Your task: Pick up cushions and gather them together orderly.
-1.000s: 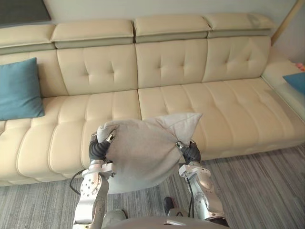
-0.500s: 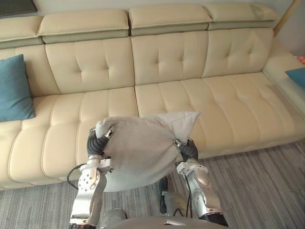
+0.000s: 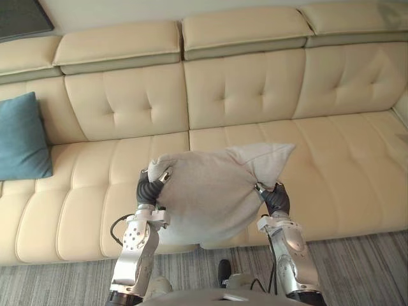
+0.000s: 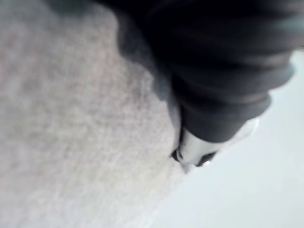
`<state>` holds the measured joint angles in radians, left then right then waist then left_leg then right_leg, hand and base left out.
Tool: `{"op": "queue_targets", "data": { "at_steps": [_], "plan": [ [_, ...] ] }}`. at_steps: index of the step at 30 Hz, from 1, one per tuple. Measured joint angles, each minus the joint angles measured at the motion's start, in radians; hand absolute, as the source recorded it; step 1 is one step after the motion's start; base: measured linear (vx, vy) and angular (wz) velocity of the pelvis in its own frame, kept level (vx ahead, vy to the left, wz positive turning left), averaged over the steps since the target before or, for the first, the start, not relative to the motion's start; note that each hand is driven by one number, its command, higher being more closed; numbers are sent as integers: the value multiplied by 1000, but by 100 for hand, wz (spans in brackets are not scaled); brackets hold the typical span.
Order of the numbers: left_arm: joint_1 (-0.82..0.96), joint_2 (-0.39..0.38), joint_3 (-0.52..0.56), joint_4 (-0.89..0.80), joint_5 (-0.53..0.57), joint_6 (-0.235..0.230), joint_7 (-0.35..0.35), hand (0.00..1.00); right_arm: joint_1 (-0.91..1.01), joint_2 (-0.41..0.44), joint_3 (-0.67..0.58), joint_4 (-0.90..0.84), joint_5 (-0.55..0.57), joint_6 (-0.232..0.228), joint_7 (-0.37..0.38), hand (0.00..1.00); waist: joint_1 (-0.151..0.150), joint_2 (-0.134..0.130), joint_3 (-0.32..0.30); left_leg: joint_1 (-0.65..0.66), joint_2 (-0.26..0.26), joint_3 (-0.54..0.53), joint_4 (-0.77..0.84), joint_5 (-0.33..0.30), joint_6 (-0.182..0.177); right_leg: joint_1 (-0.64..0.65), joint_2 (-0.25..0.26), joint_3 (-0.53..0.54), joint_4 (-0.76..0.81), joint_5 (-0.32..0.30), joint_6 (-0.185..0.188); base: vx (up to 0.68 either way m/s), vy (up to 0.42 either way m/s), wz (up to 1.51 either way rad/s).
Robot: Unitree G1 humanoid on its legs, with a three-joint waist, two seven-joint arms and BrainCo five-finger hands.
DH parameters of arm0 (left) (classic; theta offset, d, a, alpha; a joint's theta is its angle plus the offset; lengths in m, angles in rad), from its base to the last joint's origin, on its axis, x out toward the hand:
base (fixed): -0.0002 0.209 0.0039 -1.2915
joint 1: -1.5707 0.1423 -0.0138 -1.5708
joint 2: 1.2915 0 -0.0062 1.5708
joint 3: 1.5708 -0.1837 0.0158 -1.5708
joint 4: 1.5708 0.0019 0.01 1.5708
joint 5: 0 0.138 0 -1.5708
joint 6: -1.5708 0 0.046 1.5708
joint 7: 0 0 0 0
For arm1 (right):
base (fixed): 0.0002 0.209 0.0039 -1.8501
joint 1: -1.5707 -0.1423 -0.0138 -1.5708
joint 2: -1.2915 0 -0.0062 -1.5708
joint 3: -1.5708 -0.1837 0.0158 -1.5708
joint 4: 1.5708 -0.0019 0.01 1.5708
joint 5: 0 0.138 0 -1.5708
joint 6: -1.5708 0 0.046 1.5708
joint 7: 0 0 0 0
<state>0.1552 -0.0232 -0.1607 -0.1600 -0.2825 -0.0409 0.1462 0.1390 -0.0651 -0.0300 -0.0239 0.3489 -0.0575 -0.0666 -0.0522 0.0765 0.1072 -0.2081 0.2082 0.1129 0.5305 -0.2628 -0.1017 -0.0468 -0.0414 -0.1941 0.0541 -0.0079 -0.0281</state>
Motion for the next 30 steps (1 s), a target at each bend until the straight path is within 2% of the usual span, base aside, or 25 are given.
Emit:
{"op": "queue_targets", "data": {
  "at_steps": [1, 2, 3, 6, 11, 13, 17, 21, 27, 30],
  "plan": [
    [-1, 0, 0, 0, 0, 0, 1, 100, -4, 2, 0, 2, 0, 0, -2, 100, 4, -1, 1, -5, -8, -2, -52, 3, 4, 2, -10, 2, 3, 1, 3, 53, 319, -14],
    [2, -2, 1, -5, 0, 0, 3, 100, -3, 6, 1, 2, -1, 0, -4, 100, 16, 10, -6, 19, -13, -3, -247, 124, 23, 12, -18, 17, 6, -7, 54, 46, 279, -31],
    [5, 1, 0, -6, 0, -1, 3, 100, -4, 15, 1, 15, -1, 2, -4, 100, 25, -4, -13, 26, -26, 6, -252, 160, -16, 18, -27, 39, 5, -19, 86, 81, 310, -37],
    [32, 33, 18, -26, 0, -4, 23, 100, 19, 82, 15, 20, -4, 19, -6, 100, 19, -47, -37, 53, -78, 32, -273, 166, 10, 15, -78, 82, 3, -1, 88, 39, 191, -15],
    [68, 39, 35, -28, 0, -11, 23, 100, 17, 104, 29, 41, -7, 24, -2, 100, 23, -64, -48, 102, -101, 87, -314, 167, 29, 8, -96, 144, 8, 11, 87, -55, 72, -33],
    [71, 41, 34, -28, 1, -10, 22, 100, 13, 105, 34, 41, -26, 24, -2, 100, 18, -79, -49, 121, -109, 120, -348, 176, 25, -11, -97, 188, 3, -9, 97, -110, -14, -42],
    [70, 36, 30, -28, 3, -10, 22, 100, 7, 99, 33, 41, -35, 24, -3, 100, -3, -84, -52, 124, -107, 140, -377, 200, 25, -46, -88, 222, 3, -1, 103, -63, -37, -31],
    [43, 32, 36, -29, 11, -10, 37, 100, -24, 90, 42, 41, -43, 24, -10, 100, -5, -86, -53, 120, -93, 165, -373, 199, 23, -55, -74, 245, -18, 39, 110, -17, -22, -24],
    [-153, 72, 73, -23, 38, -20, 148, 100, -230, 54, 123, 50, -100, 16, -94, 100, -2, -83, -50, 23, -88, 165, -350, 210, 26, -134, -71, 248, -34, 73, 105, -56, -8, -1],
    [-315, 102, 81, 32, 93, -34, 227, 100, -381, 53, 151, 99, -125, -2, -161, 100, 9, -68, -22, -38, -83, 160, -326, 218, 31, -180, -70, 245, -33, 102, 107, -77, 3, 3]
  ]
}}
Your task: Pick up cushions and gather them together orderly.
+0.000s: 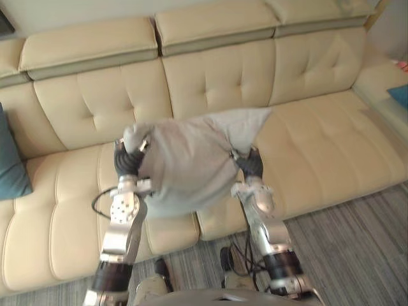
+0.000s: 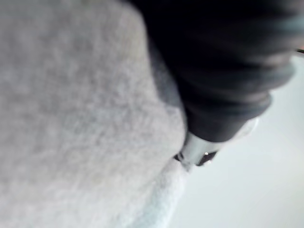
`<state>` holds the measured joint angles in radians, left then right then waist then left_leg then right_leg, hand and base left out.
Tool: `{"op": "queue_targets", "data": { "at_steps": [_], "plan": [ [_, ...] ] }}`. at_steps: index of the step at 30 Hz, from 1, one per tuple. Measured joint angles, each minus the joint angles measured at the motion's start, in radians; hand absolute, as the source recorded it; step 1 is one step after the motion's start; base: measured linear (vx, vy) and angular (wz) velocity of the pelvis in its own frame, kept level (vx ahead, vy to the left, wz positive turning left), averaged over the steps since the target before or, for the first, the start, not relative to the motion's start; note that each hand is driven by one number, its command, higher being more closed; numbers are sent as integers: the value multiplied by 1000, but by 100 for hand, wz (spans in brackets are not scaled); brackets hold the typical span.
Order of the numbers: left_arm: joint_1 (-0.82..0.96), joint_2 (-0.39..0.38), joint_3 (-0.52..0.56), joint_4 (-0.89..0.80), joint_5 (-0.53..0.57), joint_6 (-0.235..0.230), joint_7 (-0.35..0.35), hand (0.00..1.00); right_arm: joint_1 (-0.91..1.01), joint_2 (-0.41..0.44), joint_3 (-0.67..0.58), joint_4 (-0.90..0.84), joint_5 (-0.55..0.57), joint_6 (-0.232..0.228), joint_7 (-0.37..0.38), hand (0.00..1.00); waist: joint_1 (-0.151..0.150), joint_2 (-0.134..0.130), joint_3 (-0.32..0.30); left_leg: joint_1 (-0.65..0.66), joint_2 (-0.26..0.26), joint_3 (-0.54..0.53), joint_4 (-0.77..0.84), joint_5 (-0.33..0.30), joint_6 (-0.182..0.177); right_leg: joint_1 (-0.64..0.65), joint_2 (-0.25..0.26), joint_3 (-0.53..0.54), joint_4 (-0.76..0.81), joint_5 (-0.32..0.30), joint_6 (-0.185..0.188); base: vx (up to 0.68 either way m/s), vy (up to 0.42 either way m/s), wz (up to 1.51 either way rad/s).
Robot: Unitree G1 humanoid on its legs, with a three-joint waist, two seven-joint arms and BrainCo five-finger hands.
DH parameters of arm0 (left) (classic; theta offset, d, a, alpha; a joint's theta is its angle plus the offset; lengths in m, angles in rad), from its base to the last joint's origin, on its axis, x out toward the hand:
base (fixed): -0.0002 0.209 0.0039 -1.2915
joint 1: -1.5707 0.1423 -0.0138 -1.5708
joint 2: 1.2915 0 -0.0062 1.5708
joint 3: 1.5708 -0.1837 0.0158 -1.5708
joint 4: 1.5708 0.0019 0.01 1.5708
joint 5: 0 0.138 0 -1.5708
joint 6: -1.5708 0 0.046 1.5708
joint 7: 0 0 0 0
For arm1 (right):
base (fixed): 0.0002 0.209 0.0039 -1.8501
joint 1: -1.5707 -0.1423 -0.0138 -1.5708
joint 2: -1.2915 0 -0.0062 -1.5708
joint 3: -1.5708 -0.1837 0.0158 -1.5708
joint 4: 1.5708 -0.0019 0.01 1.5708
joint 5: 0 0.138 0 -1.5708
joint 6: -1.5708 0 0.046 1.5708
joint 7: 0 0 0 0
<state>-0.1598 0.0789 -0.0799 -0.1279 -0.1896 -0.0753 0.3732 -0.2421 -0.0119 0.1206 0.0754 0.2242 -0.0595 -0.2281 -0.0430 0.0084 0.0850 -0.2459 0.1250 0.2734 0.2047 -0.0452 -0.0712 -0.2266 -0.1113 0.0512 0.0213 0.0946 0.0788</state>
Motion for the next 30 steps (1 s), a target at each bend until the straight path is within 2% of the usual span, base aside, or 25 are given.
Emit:
{"op": "queue_targets", "data": {
  "at_steps": [1, 4, 8, 10, 13, 14, 17, 22, 23, 26, 30],
  "plan": [
    [-101, 12, 0, 41, 22, -9, 45, 100, -74, 0, 4, 9, -28, -8, -43, 100, 15, 9, 27, -36, 3, -1, 18, 4, 3, -32, 0, -2, 12, 6, 2, -90, 12, 6],
    [-301, 49, 2, 127, 39, -21, 135, 100, -207, 4, 17, 18, -34, -35, -134, 100, 28, 23, 63, -146, 7, -20, 50, 22, 10, -141, 0, -13, 65, 6, 3, -147, 7, 16],
    [-486, 94, 10, 235, 41, -21, 219, 100, -312, 43, 23, 16, -34, -53, -240, 100, 34, 29, 88, -246, 7, -33, 54, 52, 10, -250, -4, -36, 121, 3, 4, -122, -15, 19],
    [-603, 109, 23, 285, 43, -19, 266, 100, -394, 78, 16, 15, -30, -87, -302, 100, 35, 35, 106, -312, 0, -48, 45, 79, 9, -335, -10, -42, 168, -6, 4, -76, -21, 18],
    [-732, 114, 36, 343, 36, -19, 289, 100, -491, 91, -30, 11, -30, -103, -337, 100, 42, 42, 118, -372, -12, -59, -7, 127, -1, -425, -22, -60, 209, -13, 5, -81, -23, 28],
    [-802, 122, 39, 364, 36, -19, 298, 100, -552, 94, -56, 10, -31, -112, -359, 100, 46, 50, 145, -397, -13, -63, -27, 150, -3, -463, -25, -65, 227, -15, 5, -87, -23, 22],
    [-909, 137, 42, 401, 36, -19, 299, 100, -643, 94, -90, 9, -35, -113, -395, 100, 54, 55, 151, -473, -13, -65, -59, 192, -8, -565, -26, -65, 257, -14, 4, -75, -27, 9],
    [-1011, 144, 40, 426, 35, -20, 298, 100, -743, 87, -152, 9, -67, -113, -419, 100, 58, 61, 171, -535, -13, -58, -126, 247, -15, -670, -23, -63, 282, -13, 4, -7, -30, 3],
    [-1040, 145, 40, 437, 34, -20, 298, 0, -779, 75, -169, 9, -73, -112, -431, 0, 60, 67, 181, -555, -12, -57, -142, 262, -17, -697, -21, -65, 284, -11, 1, 24, -26, 3],
    [-1069, 143, 49, 471, 14, -20, 298, 0, -829, 53, -186, 11, -72, -112, -436, 0, 62, 80, 213, -570, -12, -54, -158, 272, -21, -721, -21, -65, 290, -12, 1, 41, -17, 2],
    [-1117, 141, 79, 475, -13, -25, 286, 0, -906, -7, -186, 12, -72, -105, -430, 0, 63, 83, 256, -593, -10, -49, -155, 283, -31, -755, -21, -66, 321, -21, -7, 43, -8, 5]
  ]
}}
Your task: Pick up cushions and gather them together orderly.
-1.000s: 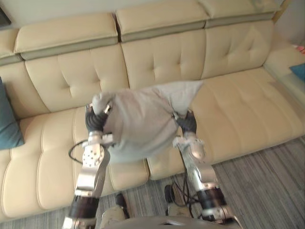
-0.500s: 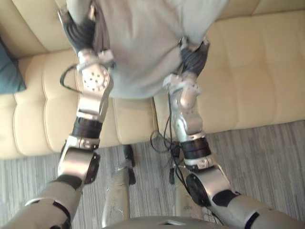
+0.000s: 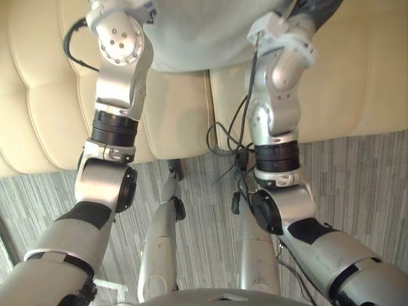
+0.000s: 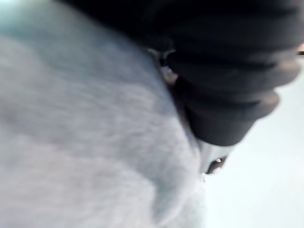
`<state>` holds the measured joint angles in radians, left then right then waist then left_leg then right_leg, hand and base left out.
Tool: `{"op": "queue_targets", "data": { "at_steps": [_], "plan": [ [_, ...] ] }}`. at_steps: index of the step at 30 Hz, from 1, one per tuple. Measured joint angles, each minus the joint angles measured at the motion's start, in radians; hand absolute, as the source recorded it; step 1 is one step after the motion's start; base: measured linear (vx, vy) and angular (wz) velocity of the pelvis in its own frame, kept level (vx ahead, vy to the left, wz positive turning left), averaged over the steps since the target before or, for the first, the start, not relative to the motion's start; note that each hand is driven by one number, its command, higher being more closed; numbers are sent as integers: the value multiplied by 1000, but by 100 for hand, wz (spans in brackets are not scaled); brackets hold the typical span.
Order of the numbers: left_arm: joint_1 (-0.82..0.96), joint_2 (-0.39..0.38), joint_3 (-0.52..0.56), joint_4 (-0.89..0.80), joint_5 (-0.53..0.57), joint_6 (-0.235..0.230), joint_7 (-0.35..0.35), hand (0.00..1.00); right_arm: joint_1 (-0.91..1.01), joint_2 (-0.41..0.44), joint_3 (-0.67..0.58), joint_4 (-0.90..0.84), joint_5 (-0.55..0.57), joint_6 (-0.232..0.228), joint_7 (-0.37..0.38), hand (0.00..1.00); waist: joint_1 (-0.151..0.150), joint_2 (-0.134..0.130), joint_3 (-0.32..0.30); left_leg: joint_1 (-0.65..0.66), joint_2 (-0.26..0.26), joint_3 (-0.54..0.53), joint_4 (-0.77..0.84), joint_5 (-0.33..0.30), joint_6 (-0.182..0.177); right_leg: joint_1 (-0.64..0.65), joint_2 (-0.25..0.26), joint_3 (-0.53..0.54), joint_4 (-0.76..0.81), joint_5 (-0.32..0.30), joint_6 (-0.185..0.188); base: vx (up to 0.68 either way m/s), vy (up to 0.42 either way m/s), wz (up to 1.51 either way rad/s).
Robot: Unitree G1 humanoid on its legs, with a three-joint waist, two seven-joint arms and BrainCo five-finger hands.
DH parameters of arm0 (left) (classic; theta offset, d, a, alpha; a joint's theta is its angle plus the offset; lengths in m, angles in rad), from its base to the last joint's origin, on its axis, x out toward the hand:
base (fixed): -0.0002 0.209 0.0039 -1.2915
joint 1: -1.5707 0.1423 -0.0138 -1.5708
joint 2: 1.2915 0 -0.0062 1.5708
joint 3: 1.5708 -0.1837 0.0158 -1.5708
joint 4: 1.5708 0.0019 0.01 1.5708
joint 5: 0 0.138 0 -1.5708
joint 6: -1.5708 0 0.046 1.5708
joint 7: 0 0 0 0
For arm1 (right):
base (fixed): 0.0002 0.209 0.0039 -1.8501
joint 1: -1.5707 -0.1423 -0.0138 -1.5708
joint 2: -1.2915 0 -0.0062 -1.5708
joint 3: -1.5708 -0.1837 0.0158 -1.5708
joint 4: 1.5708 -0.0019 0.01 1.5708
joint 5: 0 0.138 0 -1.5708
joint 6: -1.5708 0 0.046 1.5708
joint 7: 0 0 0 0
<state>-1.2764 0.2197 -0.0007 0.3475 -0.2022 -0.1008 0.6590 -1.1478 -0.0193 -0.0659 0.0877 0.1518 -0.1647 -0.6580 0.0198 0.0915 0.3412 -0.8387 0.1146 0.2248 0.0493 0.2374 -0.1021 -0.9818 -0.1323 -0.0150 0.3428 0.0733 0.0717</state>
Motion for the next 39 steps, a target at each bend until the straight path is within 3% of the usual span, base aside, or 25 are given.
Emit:
{"op": "queue_targets", "data": {
  "at_steps": [3, 9, 13, 14, 16, 17, 21, 25, 27, 29, 32, 35, 39],
  "plan": [
    [-7, 0, 21, 18, -16, -2, -20, 0, -68, -33, 1, 49, -1, 18, 29, 0, 6, 0, 2, -11, 0, -1, 1, 1, 0, -26, -1, 0, 34, -19, -4, 29, -21, 7],
    [-5, 47, 50, 66, -31, 7, -70, 0, -124, -180, -45, 153, 12, 44, 97, 0, 7, -1, 2, -34, 3, -10, 3, 10, 2, -43, -3, -17, 47, -21, -7, 9, -18, 6],
    [-6, 149, 90, 184, -86, 20, -168, 0, -142, -284, -98, 248, 123, 43, 140, 0, 3, -2, 3, -33, 6, -15, 2, 15, 9, -43, -2, -27, 56, -24, -11, -13, -39, 4],
    [-1, 205, 126, 232, -166, 24, -233, 0, -146, -351, -120, 296, 228, 43, 162, 0, 0, -2, 3, -32, 6, -16, 1, 18, 12, -43, -2, -29, 60, -24, -12, -17, -51, 3],
    [13, 236, 148, 239, -214, 23, -263, 0, -146, -384, -135, 322, 294, 42, 177, 0, -3, -2, 3, -29, 6, -16, 2, 20, 14, -41, -2, -29, 63, -24, -12, -16, -55, 1],
    [63, 282, 191, 245, -258, 21, -299, 0, -140, -438, -156, 363, 366, 43, 196, 0, -9, -7, 6, -9, 6, -14, -3, 21, 14, -25, -2, -28, 64, -26, -13, -13, -61, -1],
    [266, 301, 278, 188, -318, 8, -326, 0, -19, -515, -199, 345, 437, 36, 222, 0, -17, -11, 9, 67, 5, -11, -25, 11, 10, 43, -3, -29, 63, -46, -12, 8, -56, -1],
    [664, 272, 388, -1, -342, -31, -340, 0, 362, -561, -300, 181, 451, 24, 270, 0, -23, -20, 12, 142, 8, -8, -18, -14, 19, 126, -2, -36, 56, -71, -10, 66, -76, 1],
    [842, 211, 403, -72, -344, -40, -349, 0, 571, -541, -324, 134, 448, 24, 322, 0, -21, -24, 13, 188, 10, -9, -13, -29, 20, 183, -1, -42, 47, -79, -9, 90, -77, 1],
    [990, 107, 390, -116, -342, -55, -370, 0, 752, -462, -332, 87, 437, 24, 369, 0, -23, -31, 11, 241, 15, -14, 16, -64, 14, 256, 0, -50, 35, -94, -7, 72, -71, -1],
    [1201, -57, 356, -72, -332, -54, -428, 0, 1003, -270, -317, 56, 374, 24, 466, 0, -28, -64, -3, 352, 26, -5, 79, -133, 9, 392, 7, -50, 23, -124, -6, 64, -67, -15],
    [1304, -124, 331, 43, -313, -42, -472, 0, 1148, -139, -247, 115, 314, 25, 512, 0, -33, -101, -35, 451, 41, 1, 89, -166, 10, 502, 23, -51, -7, -136, -9, 63, -39, -16],
    [1376, -192, 339, 242, -228, -15, -513, 0, 1255, -40, -195, 300, 189, 43, 549, 0, -28, -118, -103, 557, 52, 8, 87, -193, 4, 631, 34, -56, -69, -141, -10, 54, -7, -8]
  ]
}}
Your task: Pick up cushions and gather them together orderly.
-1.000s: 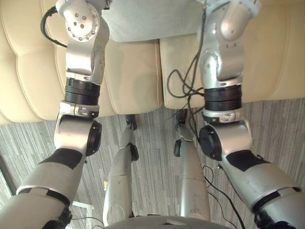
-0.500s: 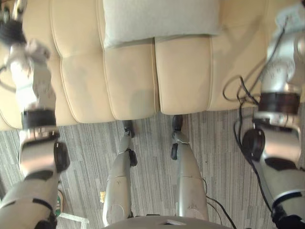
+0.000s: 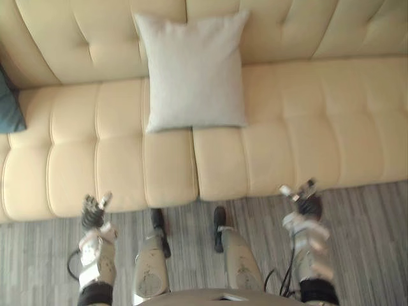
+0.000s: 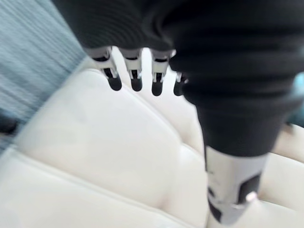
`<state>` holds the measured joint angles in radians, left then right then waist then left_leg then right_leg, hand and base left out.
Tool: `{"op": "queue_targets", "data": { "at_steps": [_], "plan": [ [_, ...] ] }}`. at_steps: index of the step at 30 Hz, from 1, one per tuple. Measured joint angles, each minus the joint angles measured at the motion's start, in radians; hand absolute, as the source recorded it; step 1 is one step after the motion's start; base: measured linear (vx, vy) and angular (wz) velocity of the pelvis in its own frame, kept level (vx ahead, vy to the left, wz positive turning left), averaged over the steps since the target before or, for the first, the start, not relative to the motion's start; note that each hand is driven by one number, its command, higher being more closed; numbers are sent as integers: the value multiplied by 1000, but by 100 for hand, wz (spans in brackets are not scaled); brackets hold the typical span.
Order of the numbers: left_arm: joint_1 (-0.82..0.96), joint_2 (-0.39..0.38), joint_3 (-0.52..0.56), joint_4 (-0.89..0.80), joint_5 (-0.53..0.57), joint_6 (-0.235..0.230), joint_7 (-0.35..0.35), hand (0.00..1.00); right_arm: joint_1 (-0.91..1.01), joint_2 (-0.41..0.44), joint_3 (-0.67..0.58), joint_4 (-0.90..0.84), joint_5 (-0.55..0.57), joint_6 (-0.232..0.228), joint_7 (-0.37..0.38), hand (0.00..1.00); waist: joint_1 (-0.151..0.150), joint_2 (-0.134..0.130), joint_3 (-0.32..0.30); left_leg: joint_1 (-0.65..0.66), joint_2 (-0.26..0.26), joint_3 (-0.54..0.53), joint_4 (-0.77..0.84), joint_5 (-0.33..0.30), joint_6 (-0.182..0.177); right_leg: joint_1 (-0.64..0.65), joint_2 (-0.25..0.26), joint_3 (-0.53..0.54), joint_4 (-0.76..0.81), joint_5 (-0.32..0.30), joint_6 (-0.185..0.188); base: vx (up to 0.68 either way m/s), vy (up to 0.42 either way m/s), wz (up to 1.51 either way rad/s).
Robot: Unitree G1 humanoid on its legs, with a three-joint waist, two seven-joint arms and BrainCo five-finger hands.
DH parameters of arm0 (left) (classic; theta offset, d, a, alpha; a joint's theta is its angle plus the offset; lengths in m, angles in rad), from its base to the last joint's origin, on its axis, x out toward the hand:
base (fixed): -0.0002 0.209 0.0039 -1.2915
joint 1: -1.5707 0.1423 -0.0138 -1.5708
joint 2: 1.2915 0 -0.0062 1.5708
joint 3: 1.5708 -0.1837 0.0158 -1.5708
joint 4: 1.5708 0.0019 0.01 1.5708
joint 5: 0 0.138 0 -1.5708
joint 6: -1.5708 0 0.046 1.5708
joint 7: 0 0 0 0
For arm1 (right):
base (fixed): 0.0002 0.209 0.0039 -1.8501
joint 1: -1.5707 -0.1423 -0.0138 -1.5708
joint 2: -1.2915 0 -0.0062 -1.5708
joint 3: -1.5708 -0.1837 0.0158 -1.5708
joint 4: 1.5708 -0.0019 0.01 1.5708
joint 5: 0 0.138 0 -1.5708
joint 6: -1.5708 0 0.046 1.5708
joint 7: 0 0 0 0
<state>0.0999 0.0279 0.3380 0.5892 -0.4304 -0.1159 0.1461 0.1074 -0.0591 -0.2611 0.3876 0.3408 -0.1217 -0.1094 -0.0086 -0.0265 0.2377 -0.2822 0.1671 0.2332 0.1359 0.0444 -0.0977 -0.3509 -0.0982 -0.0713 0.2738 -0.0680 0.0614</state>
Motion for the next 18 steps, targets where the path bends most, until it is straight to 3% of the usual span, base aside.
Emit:
{"op": "queue_targets", "data": {
  "at_steps": [2, 5, 8, 12, 18],
  "plan": [
    [41, -42, 43, 137, 44, 24, -2, 0, 33, 35, 19, 137, -100, 23, 15, 0, 2, 2, -69, 63, 2, 24, -19, -11, -4, 67, 3, 4, -56, 13, 0, 74, 29, -21],
    [62, -65, 64, 225, 62, 42, 0, 0, 43, 59, 24, 261, -187, 43, 19, 0, 10, 4, -117, 136, 0, 52, -57, -14, -4, 134, 5, 6, -120, 36, 1, 57, 30, -29],
    [66, -75, 74, 301, 162, 63, -6, 0, 48, 67, 20, 375, -236, 68, 22, 0, 12, 6, -162, 217, -7, 73, -114, -4, -18, 198, 4, 8, -165, 51, 7, 45, 29, -18],
    [57, -76, 75, 339, 277, 77, -2, 0, 46, 67, -29, 458, -295, 88, 20, 0, 10, 10, -183, 312, -18, 91, -189, 14, -29, 264, 8, 18, -192, 53, 10, 36, 13, -10],
    [38, -73, 85, 367, 351, 87, 28, 0, 16, 66, -36, 493, -312, 104, 13, 0, 26, -2, -179, 376, -26, 182, -205, 3, -33, 271, 23, 116, -212, 93, 22, 12, 19, -46]
  ]
}}
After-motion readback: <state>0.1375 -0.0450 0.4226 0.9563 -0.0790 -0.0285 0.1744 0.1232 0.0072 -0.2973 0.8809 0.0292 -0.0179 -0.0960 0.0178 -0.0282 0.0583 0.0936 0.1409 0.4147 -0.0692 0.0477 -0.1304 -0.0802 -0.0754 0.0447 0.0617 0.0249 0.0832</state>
